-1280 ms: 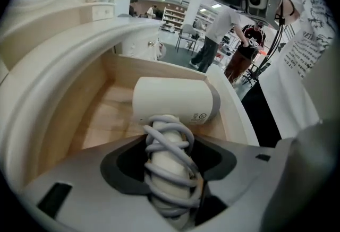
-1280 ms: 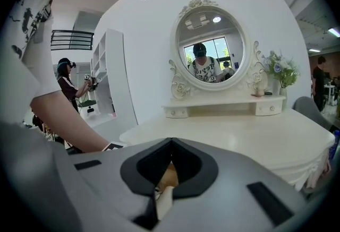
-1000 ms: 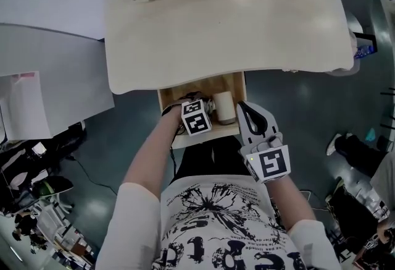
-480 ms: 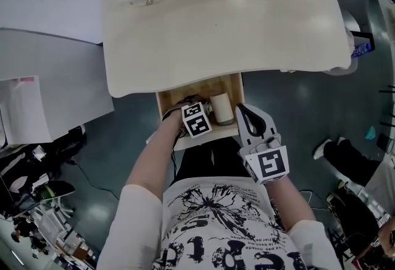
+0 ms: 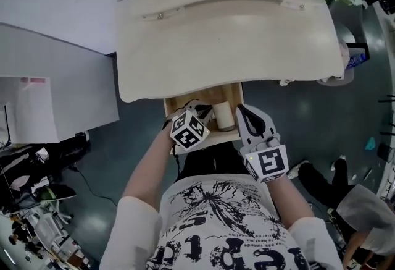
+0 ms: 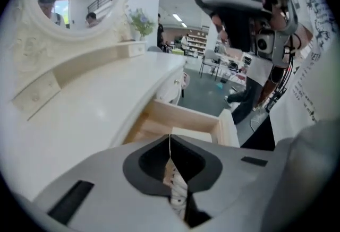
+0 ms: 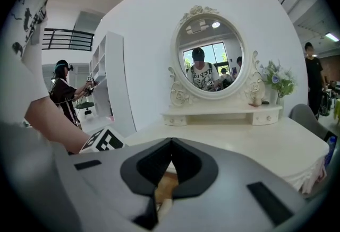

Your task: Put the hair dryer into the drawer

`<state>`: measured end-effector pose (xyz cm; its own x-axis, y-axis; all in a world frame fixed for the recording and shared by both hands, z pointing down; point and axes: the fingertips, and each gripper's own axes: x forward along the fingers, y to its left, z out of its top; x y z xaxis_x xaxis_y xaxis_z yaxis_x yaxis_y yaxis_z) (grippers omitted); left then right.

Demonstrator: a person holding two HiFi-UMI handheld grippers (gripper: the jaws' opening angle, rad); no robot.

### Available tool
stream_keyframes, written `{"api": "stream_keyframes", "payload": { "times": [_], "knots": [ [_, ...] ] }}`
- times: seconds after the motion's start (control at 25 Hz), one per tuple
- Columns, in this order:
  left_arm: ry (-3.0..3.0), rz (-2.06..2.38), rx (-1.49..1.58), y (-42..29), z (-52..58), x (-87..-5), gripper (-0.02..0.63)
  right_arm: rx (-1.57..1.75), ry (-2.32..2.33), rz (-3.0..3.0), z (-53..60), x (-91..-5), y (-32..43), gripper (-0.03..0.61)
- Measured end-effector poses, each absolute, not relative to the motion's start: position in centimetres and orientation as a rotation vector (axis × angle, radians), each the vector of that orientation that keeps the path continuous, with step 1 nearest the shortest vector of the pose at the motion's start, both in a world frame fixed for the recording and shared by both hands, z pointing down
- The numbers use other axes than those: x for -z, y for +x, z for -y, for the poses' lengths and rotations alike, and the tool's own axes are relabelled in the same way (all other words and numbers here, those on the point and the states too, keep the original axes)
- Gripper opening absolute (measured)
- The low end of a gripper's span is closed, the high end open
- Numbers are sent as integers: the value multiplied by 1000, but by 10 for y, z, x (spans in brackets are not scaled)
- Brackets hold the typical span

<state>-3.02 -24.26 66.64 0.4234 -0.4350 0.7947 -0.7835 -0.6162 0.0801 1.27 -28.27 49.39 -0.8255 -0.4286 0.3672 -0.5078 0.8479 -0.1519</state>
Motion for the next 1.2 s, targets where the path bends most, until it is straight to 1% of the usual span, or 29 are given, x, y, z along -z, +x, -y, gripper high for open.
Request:
{"api": "stream_keyframes", "payload": {
  "times": [0.28,0.44,0.68,0.88,1.2],
  "knots": [
    [2308,1476,-855,-59,271,-563,21,-251,661,2768,288,-462,-2,12],
    [2342,1682,-754,-70,267,-499,20,-193,613,2802,278,-436,-11,12],
    [2271,1988,-495,-98,247,-415,20,-85,531,2890,260,-390,-32,12],
    [2192,2178,-278,-126,226,-372,21,-45,495,2934,262,-369,-46,12],
    [2122,2313,-82,-151,199,-333,21,-51,502,2957,272,-356,-51,12]
  ]
}}
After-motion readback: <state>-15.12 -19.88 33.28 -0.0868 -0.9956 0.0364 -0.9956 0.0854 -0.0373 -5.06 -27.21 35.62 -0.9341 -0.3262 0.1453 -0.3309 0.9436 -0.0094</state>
